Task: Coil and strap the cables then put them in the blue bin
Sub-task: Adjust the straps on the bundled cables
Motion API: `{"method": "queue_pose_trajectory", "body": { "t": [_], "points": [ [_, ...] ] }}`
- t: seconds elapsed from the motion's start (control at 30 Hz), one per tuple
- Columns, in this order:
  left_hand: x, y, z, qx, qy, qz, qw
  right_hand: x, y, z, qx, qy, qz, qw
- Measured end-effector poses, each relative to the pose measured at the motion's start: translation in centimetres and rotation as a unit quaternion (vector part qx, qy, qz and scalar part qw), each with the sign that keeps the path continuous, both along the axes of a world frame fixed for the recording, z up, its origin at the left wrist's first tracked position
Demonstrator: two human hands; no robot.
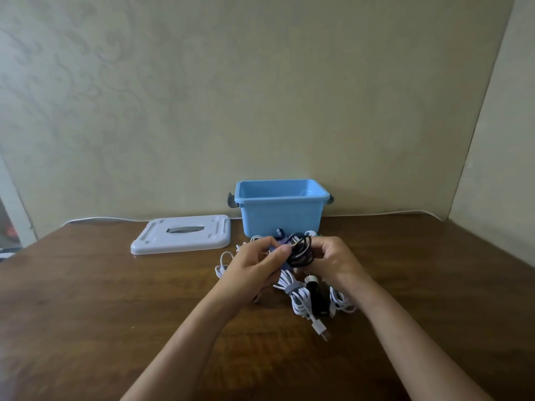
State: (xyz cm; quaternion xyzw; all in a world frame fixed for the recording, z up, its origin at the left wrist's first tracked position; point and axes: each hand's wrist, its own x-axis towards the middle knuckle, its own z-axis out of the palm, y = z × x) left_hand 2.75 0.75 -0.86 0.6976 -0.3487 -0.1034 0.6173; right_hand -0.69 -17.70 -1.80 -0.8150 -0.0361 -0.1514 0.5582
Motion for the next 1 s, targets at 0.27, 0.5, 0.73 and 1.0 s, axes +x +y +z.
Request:
{"method": "queue_pose_trajectory", "body": {
  "t": [0.27,0.5,0.73,1.0],
  "points": [
    [0.6,-0.3,-0.9,0.148,-0.106,0.003,0.983,-0.8,-1.6,0.6,0.132,0.044,0.071,0.988],
    [0.9,-0.6,-1.2,0.166,-0.153,0.061,0.972,-1.0,0.4,0.9,0.029,-0.019,0.024,0.999],
    [1.4,-0.5,-1.4,0.188,-0.188,0.079,0.961,-0.6,0.0,0.5,-0.019,0.008,0.027,0.999],
    [1.7,-0.5,-1.7,0.201,-0.208,0.078,0.954,-0.2,0.2,-0.5,-0.085,-0.038,-0.017,0.996]
  ]
}}
